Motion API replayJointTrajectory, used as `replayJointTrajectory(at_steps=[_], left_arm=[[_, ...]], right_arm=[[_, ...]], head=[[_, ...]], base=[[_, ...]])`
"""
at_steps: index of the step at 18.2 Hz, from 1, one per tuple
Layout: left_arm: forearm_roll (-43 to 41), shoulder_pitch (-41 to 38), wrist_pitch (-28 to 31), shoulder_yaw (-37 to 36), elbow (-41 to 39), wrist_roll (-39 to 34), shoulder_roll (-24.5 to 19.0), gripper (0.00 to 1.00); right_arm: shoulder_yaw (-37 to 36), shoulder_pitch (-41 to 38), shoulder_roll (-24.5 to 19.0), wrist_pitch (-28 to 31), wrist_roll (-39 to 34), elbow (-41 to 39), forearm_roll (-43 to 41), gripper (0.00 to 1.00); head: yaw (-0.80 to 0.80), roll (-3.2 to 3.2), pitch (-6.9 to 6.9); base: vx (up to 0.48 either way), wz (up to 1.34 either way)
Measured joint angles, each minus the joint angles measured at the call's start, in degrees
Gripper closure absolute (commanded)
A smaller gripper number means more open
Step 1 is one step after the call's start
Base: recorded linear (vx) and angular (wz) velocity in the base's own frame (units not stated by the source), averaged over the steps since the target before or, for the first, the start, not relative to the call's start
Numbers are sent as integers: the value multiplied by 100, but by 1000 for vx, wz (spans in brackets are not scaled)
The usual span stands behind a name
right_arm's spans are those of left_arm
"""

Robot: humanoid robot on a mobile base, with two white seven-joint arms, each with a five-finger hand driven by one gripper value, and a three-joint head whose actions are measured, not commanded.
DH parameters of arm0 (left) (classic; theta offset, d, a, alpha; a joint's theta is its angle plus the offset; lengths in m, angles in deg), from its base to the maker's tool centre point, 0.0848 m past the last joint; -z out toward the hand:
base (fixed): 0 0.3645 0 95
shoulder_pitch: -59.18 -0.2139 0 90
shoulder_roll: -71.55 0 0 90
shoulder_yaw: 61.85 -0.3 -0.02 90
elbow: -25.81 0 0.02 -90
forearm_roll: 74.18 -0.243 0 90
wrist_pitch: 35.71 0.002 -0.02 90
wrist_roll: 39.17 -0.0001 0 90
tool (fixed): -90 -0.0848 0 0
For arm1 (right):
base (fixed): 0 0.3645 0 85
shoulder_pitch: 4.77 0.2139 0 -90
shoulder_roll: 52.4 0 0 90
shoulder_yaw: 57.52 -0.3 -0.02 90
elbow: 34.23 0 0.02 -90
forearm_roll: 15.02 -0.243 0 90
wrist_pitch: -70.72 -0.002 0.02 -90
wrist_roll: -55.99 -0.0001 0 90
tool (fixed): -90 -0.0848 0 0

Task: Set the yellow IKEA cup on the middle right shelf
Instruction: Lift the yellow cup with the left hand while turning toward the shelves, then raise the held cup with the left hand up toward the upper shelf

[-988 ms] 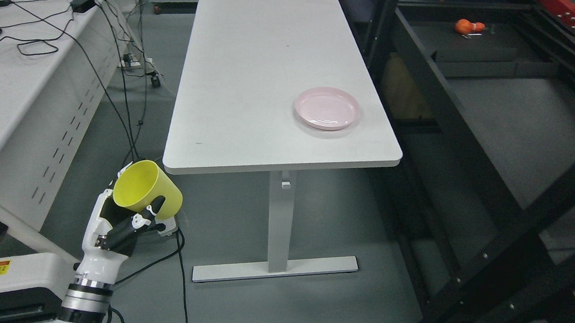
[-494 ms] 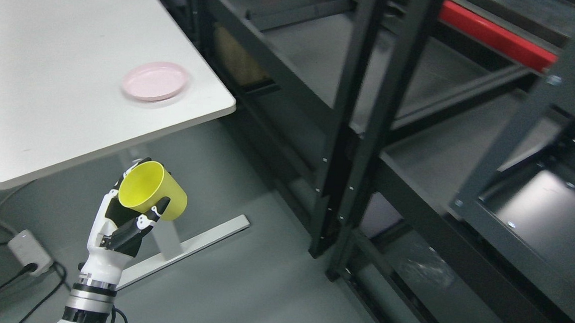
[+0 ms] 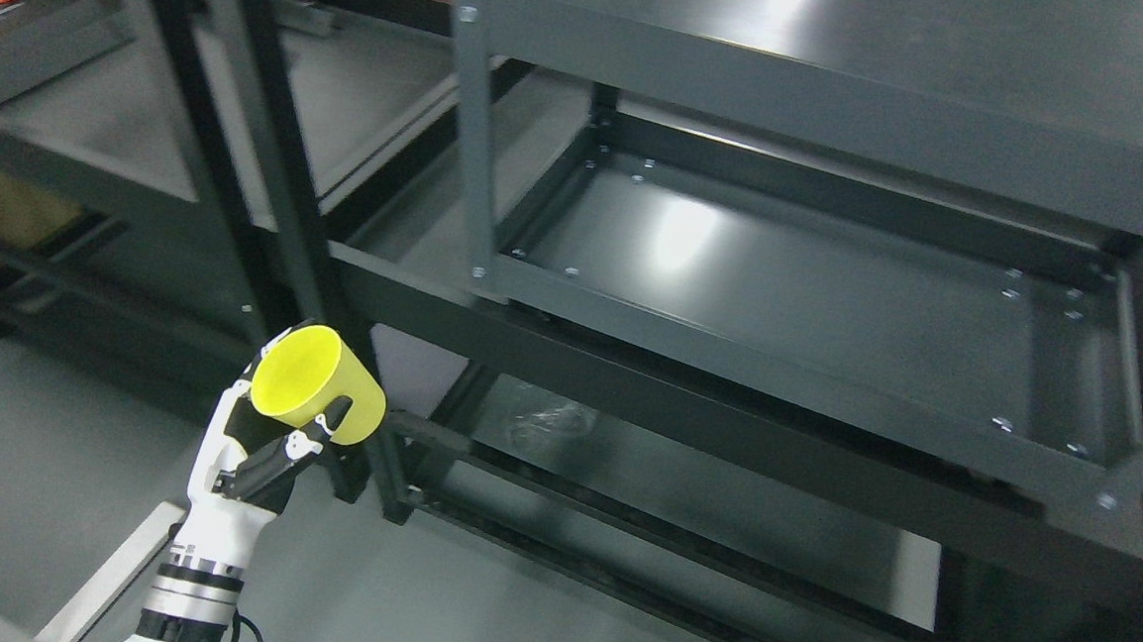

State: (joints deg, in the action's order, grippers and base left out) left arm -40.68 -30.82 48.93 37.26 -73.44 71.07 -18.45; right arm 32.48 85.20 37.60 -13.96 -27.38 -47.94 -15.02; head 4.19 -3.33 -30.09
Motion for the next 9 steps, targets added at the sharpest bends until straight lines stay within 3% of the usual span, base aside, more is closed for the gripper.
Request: replayJointTrajectory(at_steps=[5,9], left_arm=[[-12,0,2,-146,22,0,0,98],[-30,0,18,-336,40,0,0,98]], right_arm=[[0,1,0,0,0,0,0,1],[0,3,0,0,0,-1,0,1]], head=[[0,0,0],[0,0,0]], base=[[-46,-806],[34,-321]])
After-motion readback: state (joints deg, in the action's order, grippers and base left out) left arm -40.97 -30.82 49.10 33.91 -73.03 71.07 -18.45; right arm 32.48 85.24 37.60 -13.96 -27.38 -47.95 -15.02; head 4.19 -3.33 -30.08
